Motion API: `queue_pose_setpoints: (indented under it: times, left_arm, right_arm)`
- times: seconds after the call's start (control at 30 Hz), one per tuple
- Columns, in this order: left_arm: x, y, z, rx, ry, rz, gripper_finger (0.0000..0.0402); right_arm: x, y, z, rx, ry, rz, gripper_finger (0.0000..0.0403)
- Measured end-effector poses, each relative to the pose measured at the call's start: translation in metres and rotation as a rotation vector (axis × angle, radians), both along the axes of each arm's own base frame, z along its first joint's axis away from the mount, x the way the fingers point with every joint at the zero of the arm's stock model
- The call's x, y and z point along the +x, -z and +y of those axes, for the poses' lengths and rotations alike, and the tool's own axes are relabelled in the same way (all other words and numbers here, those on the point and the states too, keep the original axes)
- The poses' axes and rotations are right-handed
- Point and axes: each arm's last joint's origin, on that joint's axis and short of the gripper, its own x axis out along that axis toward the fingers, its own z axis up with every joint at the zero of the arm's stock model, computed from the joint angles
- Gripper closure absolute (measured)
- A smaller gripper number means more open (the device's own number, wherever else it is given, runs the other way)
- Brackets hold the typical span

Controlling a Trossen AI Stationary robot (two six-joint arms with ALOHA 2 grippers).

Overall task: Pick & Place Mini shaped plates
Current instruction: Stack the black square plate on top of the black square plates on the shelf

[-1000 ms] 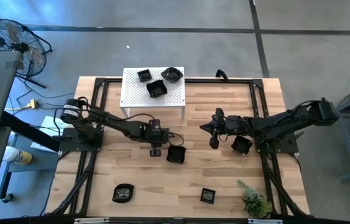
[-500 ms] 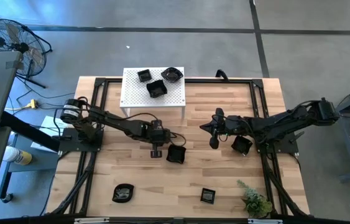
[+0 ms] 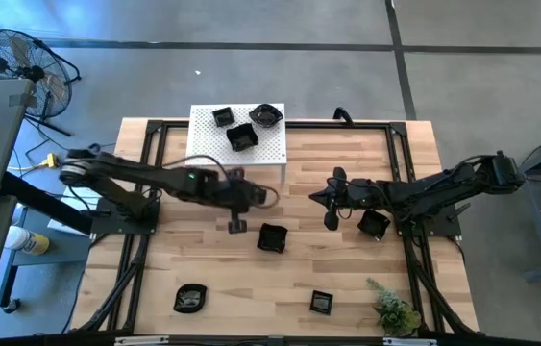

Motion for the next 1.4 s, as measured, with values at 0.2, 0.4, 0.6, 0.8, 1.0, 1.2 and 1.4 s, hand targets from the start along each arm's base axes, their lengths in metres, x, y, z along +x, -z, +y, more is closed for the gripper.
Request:
queue_pose_setpoints:
  times: [0.2, 0.4, 0.6, 0.8, 1.0, 1.2, 1.4]
  left_arm:
    - [-0.022, -0.062, 0.02, 0.08, -0.173, -0.053, 0.04]
    - [-0.034, -0.094, 0.056, 0.241, -0.323, -0.003, 0.04]
    - [-0.051, -0.095, 0.113, 0.3, -0.448, 0.099, 0.0401]
    - [-0.064, -0.079, 0.16, 0.296, -0.456, 0.145, 0.0401]
    - [-0.074, -0.065, 0.188, 0.31, -0.425, 0.147, 0.0401]
    - [-0.079, -0.055, 0.201, 0.285, -0.42, 0.114, 0.0401]
    - [-0.081, -0.046, 0.206, 0.272, -0.406, 0.127, 0.0401]
  right_arm:
    - [0.0, 0.0, 0.0, 0.006, -0.009, 0.002, 0.0401]
    - [0.0, 0.0, 0.0, 0.006, -0.009, 0.004, 0.0397]
    - [0.0, 0.0, 0.001, 0.007, -0.01, 0.005, 0.04]
    - [0.0, 0.001, 0.001, 0.007, -0.009, 0.005, 0.0397]
    - [0.0, 0.001, 0.001, 0.006, -0.009, 0.005, 0.04]
    - [0.0, 0.001, 0.001, 0.006, -0.009, 0.005, 0.0397]
    - [0.0, 0.001, 0.001, 0.006, -0.009, 0.005, 0.04]
